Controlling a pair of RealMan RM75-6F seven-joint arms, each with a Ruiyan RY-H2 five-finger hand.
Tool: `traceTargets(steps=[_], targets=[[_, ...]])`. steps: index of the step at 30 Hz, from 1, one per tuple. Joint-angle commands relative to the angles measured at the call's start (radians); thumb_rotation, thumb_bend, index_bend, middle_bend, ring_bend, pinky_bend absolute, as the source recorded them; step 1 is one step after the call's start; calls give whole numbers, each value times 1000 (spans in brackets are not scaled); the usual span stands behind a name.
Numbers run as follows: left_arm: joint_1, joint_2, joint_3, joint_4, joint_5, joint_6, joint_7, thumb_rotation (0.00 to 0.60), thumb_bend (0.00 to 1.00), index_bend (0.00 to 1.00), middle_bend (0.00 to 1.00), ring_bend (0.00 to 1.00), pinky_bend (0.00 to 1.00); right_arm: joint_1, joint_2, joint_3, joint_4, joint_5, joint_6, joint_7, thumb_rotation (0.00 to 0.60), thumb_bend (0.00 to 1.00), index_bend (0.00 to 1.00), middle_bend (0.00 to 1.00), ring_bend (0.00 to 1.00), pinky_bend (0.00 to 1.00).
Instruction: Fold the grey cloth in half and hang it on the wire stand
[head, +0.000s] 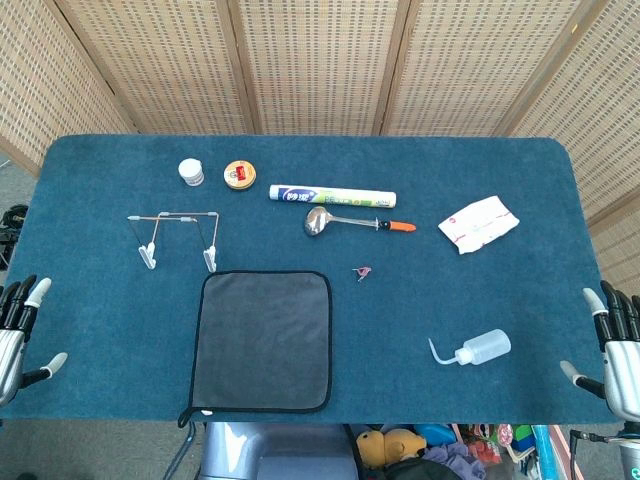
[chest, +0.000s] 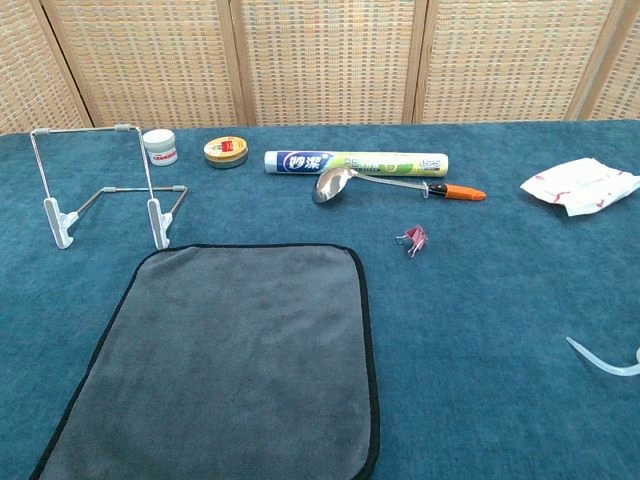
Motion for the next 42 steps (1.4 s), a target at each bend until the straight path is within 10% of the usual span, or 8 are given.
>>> traceTargets(steps=[1,11,18,24,42], targets=[[-2,-2,1,2,3,-4,-1,600,189,0,0,0,0,0,0,-1,1,-1,0,1,600,0,0,0,0,0],[-54,-13,-6,58,34,-64,-55,600,189,0,0,0,0,-1,10,-3,-14,9,-12,23,600,0,0,0,0,0],[-304,-246,28,664,402,-22,-578,600,191,165,0,0,0,14,34,-7,-66,42,-67,-7,600,0,0,0,0,0],[-404,-437,73,1044,512,72,-663,600,192,246,0,0,0,17,28,11,-71,77,-66,-41,600,0,0,0,0,0],[-518,-629,227,1433,554,57,-807,600,235,294,0,0,0,40,18,55,-56,191,-110,-64,600,0,0,0,0,0]])
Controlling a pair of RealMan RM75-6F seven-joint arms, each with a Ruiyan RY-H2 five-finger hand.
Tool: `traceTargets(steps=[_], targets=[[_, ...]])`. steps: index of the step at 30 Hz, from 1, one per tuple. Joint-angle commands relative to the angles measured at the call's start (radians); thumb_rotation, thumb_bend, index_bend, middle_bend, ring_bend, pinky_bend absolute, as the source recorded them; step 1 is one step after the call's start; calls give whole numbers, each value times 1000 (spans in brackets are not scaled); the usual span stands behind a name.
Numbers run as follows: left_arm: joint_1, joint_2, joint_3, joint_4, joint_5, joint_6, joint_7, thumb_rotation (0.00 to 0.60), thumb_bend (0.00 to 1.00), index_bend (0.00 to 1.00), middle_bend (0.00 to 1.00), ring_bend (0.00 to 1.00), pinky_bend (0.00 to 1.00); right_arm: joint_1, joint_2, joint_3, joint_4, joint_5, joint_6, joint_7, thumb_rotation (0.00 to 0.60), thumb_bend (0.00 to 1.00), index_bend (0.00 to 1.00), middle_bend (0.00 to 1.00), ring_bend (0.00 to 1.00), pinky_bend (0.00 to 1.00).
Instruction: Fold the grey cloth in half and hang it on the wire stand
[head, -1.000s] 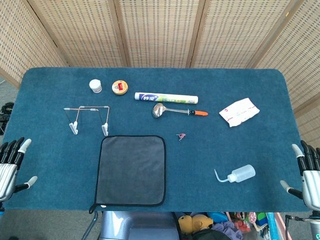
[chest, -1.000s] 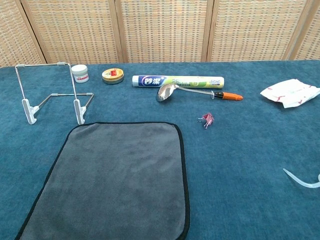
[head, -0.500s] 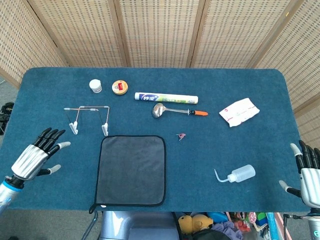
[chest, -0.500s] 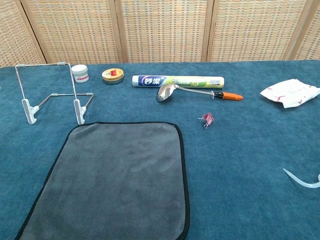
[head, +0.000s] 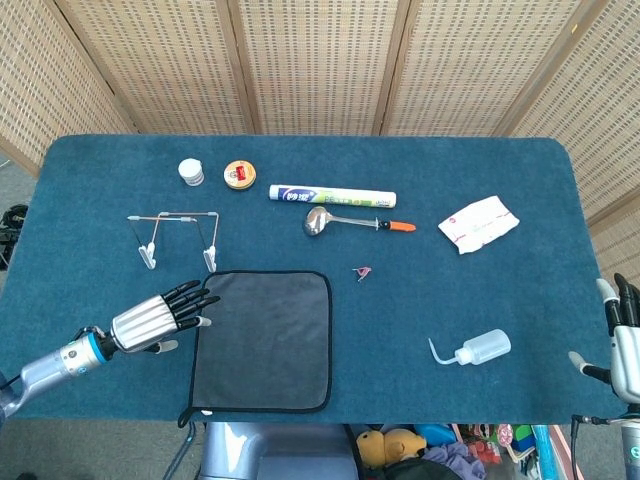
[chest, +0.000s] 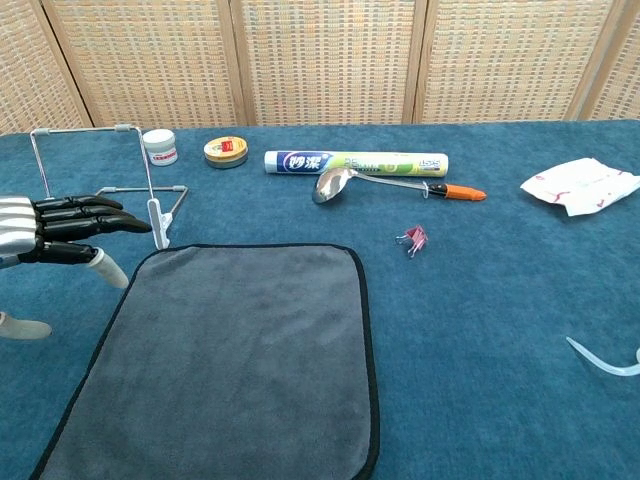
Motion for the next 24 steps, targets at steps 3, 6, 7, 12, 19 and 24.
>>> traceTargets(steps=[3,6,7,12,19,24], targets=[[-17,-27,30,35,-1,-21,2,600,249,299,0,0,0,5,-3,4,5,16,-10,-5,600,0,0,0,0,0],[-22,-38,43,46,-9,-40,-1,600,250,300,0,0,0,6,-3,6,7,23,-12,-5,600,0,0,0,0,0],[-19,-41,48,47,-17,-51,-9,600,250,302,0,0,0,6,-3,7,7,25,-12,-4,600,0,0,0,0,0],[-19,-60,58,52,-44,-80,-4,600,253,311,0,0,0,8,-5,6,12,28,-17,1,600,0,0,0,0,0],[-19,-86,81,49,-61,-110,2,600,260,317,0,0,0,6,-1,7,13,29,-15,14,600,0,0,0,0,0],[-20,-104,93,54,-72,-111,13,600,282,327,0,0,0,5,4,10,13,30,-11,25,600,0,0,0,0,0]])
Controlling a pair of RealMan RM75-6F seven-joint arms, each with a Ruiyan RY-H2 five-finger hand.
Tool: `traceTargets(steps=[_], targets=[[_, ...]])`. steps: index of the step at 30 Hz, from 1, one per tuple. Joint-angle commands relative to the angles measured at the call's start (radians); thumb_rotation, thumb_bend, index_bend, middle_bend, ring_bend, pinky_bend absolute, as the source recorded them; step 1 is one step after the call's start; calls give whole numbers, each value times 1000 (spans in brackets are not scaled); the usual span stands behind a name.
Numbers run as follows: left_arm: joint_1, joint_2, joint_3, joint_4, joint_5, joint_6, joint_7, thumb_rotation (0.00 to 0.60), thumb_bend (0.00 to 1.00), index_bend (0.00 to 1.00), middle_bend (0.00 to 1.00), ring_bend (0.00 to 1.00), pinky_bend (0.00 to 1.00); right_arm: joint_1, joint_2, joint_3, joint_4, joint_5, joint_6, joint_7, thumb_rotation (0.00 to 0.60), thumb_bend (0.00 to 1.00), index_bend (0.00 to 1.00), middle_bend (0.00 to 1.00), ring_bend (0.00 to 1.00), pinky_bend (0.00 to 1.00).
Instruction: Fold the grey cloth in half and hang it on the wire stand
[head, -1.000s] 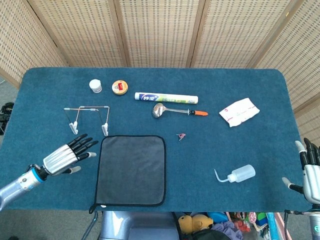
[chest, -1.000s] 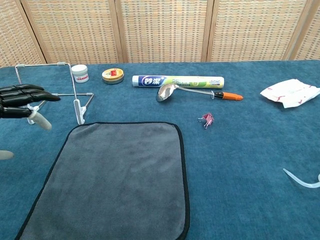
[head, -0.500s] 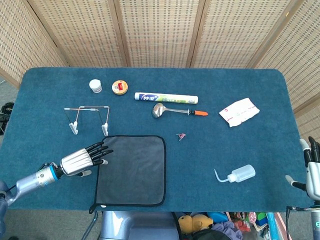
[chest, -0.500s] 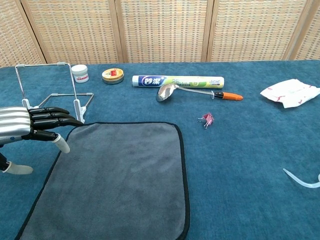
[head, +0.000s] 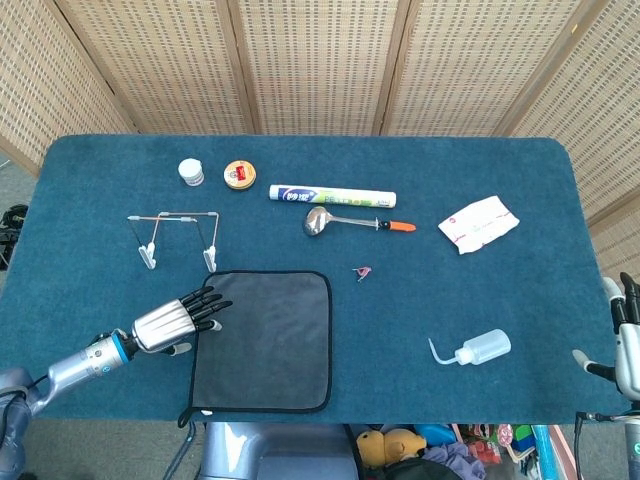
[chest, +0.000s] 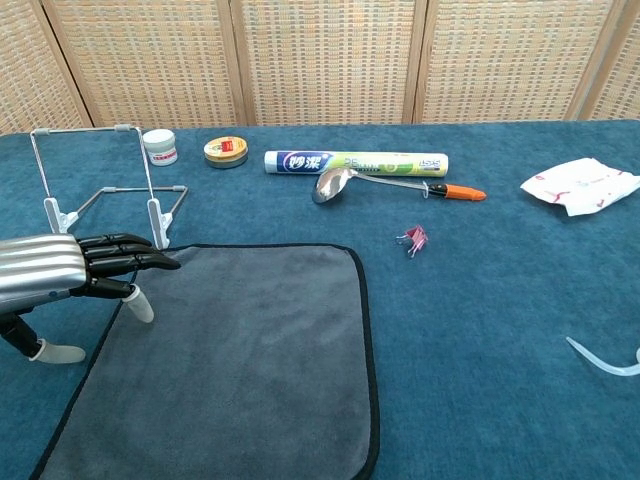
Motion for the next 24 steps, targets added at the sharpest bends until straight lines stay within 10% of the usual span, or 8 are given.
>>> traceTargets(steps=[1,24], targets=[[-4,-8,6,5,-4,2,11,600,288,329,0,0,0,-1,3,0,0,1,0,6,600,0,0,0,0,0],[-21,-28,49,18,-32,-13,44,600,383,391,0,0,0,-6,19,-1,-6,-4,5,32,600,0,0,0,0,0]])
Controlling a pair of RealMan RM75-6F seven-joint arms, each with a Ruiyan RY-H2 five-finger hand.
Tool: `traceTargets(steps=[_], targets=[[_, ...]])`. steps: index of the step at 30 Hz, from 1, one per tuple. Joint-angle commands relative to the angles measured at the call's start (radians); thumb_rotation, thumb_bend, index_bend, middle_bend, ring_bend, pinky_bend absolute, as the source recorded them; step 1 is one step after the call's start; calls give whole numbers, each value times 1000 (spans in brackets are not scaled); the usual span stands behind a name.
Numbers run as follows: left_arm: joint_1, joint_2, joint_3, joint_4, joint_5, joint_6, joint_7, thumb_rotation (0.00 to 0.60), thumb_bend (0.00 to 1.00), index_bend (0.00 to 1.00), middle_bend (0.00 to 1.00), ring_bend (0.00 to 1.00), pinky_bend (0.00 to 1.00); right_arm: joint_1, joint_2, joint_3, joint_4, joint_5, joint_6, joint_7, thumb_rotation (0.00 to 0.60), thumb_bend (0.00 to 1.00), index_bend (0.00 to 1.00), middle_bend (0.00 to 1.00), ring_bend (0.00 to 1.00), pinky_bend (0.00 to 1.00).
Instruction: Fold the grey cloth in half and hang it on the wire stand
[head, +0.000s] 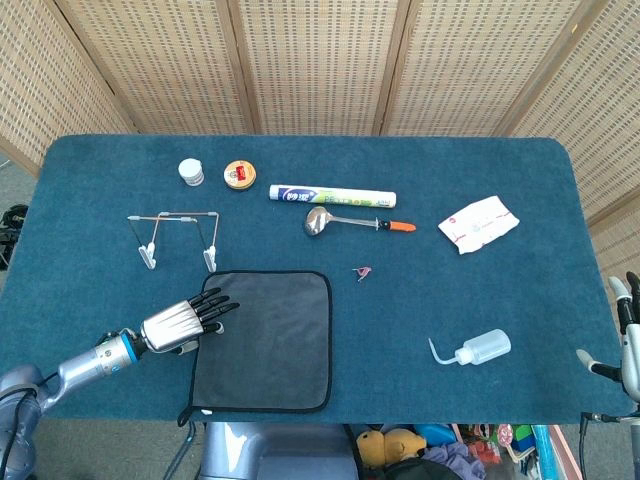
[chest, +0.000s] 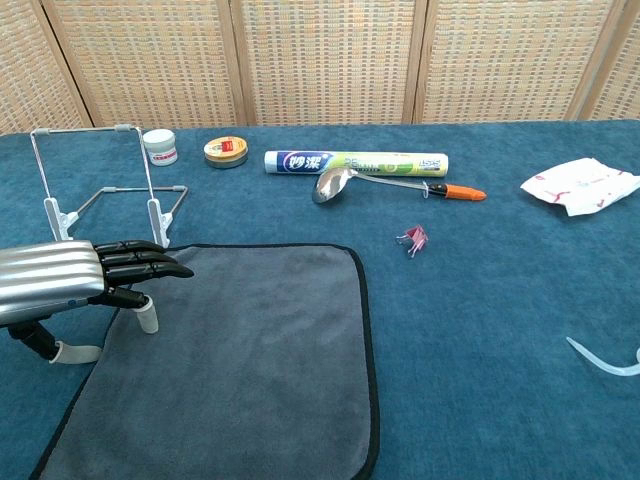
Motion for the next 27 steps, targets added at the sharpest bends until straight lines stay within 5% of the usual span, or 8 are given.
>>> traceTargets(steps=[1,27], targets=[[0,2,5,2,0,7,4,600,395,395,0,0,0,0,1,-1,-1,-1,0,0,600,0,0,0,0,0],[-20,-3,24,-4,-21,25,31,600,475,647,0,0,0,1,6,-6,-10,-6,-4,4,600,0,0,0,0,0]])
